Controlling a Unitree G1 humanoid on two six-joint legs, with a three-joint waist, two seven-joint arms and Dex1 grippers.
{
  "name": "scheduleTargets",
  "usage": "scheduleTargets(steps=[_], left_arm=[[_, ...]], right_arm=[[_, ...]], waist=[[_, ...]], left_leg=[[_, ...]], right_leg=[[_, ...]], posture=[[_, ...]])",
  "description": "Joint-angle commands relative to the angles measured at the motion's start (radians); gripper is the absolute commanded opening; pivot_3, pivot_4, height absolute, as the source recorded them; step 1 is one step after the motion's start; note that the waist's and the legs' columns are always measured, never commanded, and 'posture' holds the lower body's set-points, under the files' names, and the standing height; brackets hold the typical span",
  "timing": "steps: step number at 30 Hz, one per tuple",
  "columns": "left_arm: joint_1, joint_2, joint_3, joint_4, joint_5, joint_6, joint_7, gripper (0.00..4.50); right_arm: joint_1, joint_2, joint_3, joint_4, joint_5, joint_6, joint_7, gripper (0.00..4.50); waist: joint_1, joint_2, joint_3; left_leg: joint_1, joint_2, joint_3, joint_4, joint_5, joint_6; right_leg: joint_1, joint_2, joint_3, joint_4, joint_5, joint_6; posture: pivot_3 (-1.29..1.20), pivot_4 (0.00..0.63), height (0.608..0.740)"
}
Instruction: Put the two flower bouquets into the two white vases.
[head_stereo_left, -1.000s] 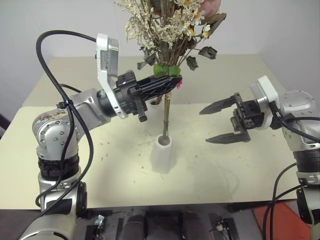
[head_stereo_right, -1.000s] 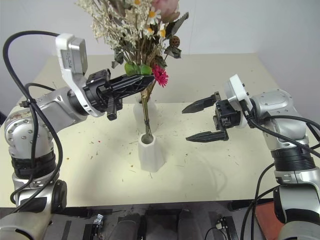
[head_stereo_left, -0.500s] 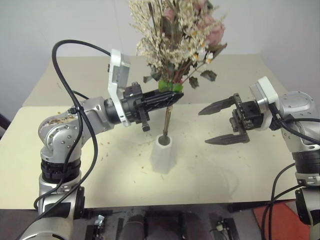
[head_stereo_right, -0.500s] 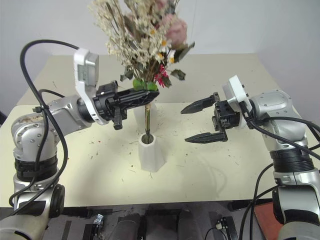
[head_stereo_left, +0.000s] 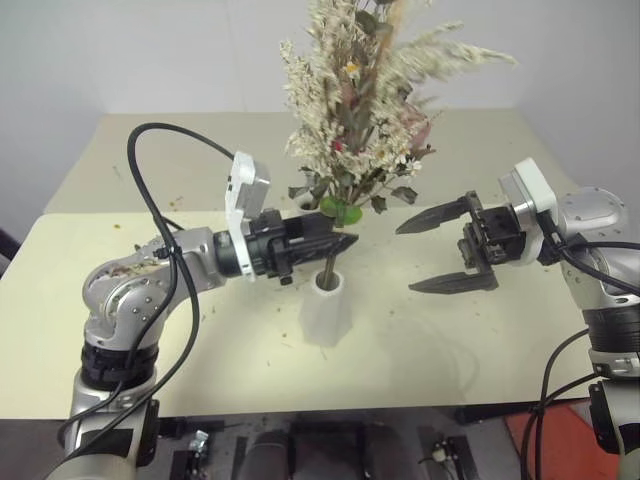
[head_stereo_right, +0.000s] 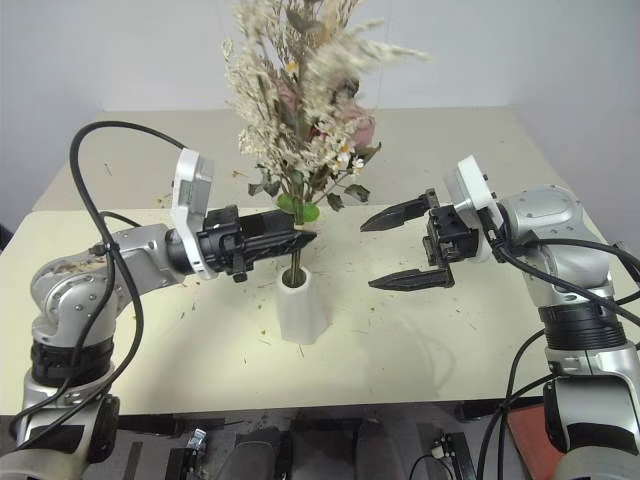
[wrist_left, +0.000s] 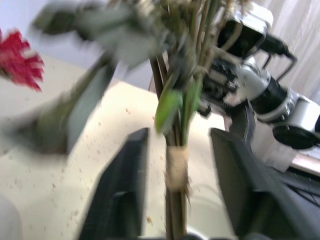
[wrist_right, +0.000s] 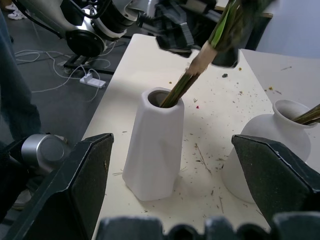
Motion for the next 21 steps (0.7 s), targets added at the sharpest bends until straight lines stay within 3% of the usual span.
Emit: scheduleTargets(steps=[1, 5, 14, 21], left_arm=[[0.086, 0.081, 0.094, -0.079, -0.056, 0.007, -0.052, 3.50], [0.209, 0.147, 0.187, -0.135, -0.097, 0.012, -0.020, 4.45], [0.423, 0.230, 0.362, -0.187, -0.145, -0.003, 0.024, 4.45], [0.543, 0.297, 0.483, -0.164, -0.082, -0.058, -0.063, 4.45]], right_arm=[[-0.002, -0.001, -0.032, -0.027, 0.002, 0.007, 0.018, 4.50], [0.000, 0.005, -0.032, -0.020, -0.005, 0.006, 0.023, 4.50], [-0.006, 0.016, -0.029, -0.009, -0.016, 0.008, 0.033, 4.50], [0.027, -0.012, -0.045, -0.009, -0.016, 0.024, 0.030, 4.50]], waist=[[0.000, 0.000, 0.000], [0.002, 0.000, 0.000], [0.005, 0.000, 0.000], [0.005, 0.000, 0.000]], left_leg=[[0.000, 0.000, 0.000, 0.000, 0.000, 0.000], [0.001, 0.001, 0.000, 0.000, 0.000, 0.000], [0.001, 0.001, 0.000, 0.000, 0.000, 0.000], [0.002, 0.001, 0.000, 0.000, 0.000, 0.000]], right_leg=[[0.000, 0.000, 0.000, 0.000, 0.000, 0.000], [0.000, 0.000, 0.000, 0.000, 0.000, 0.000], [0.001, 0.000, 0.000, 0.000, 0.000, 0.000], [0.001, 0.000, 0.000, 0.000, 0.000, 0.000]], posture=[[0.00, 0.150, 0.740], [0.00, 0.150, 0.740], [0.00, 0.150, 0.740], [0.00, 0.150, 0.740]])
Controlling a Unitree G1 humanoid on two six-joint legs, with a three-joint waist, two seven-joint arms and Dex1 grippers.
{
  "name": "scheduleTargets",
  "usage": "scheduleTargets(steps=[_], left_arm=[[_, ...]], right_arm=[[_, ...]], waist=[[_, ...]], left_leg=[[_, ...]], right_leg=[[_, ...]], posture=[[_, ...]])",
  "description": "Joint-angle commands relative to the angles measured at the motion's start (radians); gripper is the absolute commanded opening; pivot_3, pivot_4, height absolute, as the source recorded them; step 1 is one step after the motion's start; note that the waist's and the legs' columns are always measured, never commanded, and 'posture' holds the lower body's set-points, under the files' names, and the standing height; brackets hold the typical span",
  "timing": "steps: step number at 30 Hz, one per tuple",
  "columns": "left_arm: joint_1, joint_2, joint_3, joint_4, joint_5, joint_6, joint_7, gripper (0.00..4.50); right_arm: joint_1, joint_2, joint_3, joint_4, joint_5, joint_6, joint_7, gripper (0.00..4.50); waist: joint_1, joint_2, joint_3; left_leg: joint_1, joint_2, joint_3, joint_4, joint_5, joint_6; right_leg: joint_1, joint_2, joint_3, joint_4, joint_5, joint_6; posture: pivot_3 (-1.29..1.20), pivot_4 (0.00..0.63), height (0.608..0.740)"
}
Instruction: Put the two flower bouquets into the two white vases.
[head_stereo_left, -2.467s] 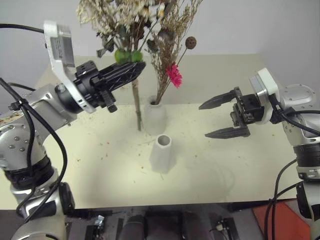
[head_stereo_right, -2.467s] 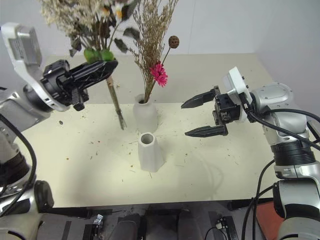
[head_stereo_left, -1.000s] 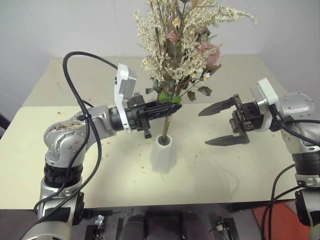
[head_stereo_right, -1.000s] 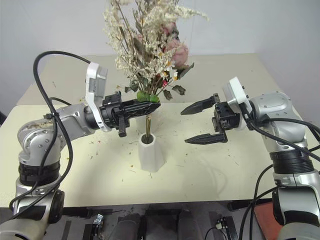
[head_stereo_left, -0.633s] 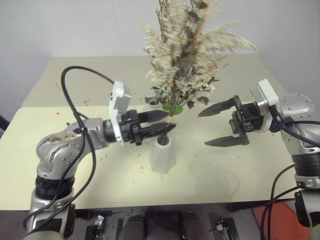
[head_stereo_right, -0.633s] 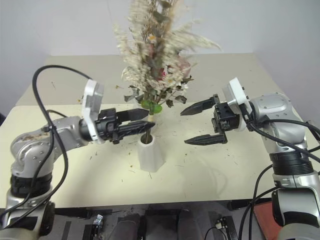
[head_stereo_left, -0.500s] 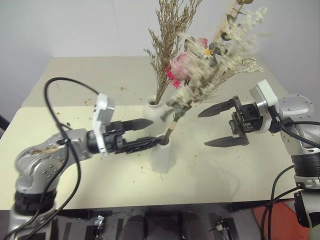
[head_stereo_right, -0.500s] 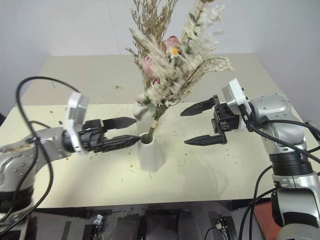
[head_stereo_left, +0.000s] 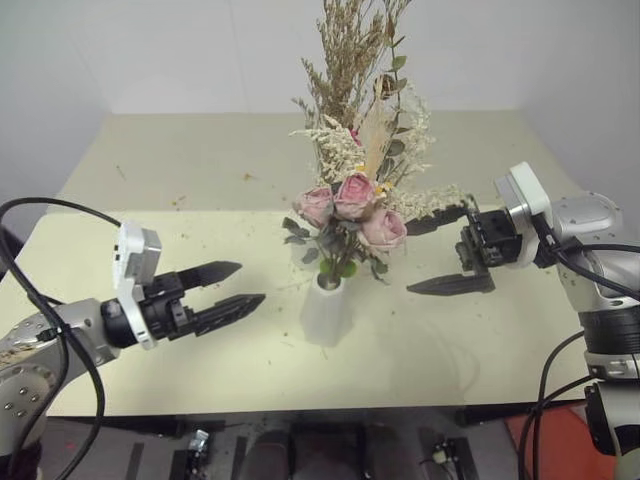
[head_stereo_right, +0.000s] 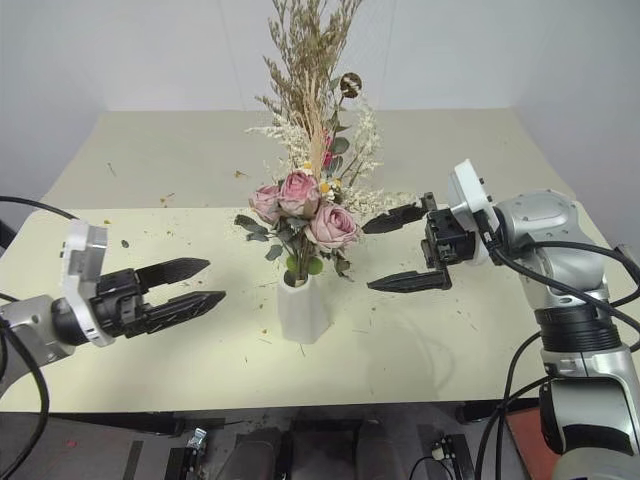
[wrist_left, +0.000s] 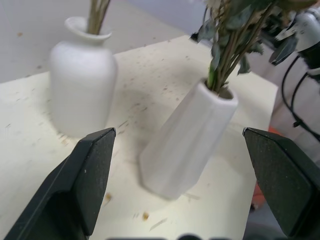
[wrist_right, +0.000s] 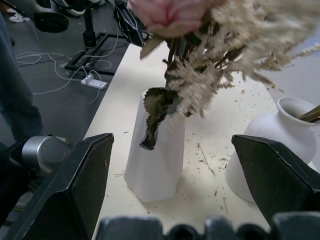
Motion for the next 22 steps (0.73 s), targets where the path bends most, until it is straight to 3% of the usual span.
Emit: scheduleTargets(steps=[1, 9, 22], left_arm=[[0.036, 0.055, 0.095, 0.005, 0.041, -0.062, -0.080, 4.45], [0.100, 0.152, 0.179, 0.062, 0.111, -0.119, -0.251, 4.45], [0.139, 0.197, 0.190, 0.084, 0.182, -0.170, -0.416, 4.45]], right_arm=[[0.015, -0.034, -0.046, -0.009, 0.001, 0.015, 0.024, 4.50], [0.069, -0.087, -0.090, -0.008, -0.008, 0.029, -0.002, 4.50], [0.203, -0.142, -0.176, -0.084, 0.007, 0.094, -0.071, 4.50]], waist=[[0.001, 0.000, 0.000], [0.000, 0.000, 0.000], [-0.003, 0.000, 0.000]], left_leg=[[0.000, 0.000, 0.000, 0.000, 0.000, 0.000], [0.000, 0.000, 0.000, 0.000, 0.000, 0.000], [0.001, 0.001, 0.001, 0.000, 0.000, 0.000]], right_leg=[[0.000, 0.000, 0.000, 0.000, 0.000, 0.000], [0.000, 0.001, -0.001, -0.001, 0.000, -0.001], [0.001, 0.001, 0.000, 0.000, 0.000, -0.001]], posture=[[0.00, 0.150, 0.740], [0.00, 0.150, 0.740], [0.00, 0.150, 0.740]])
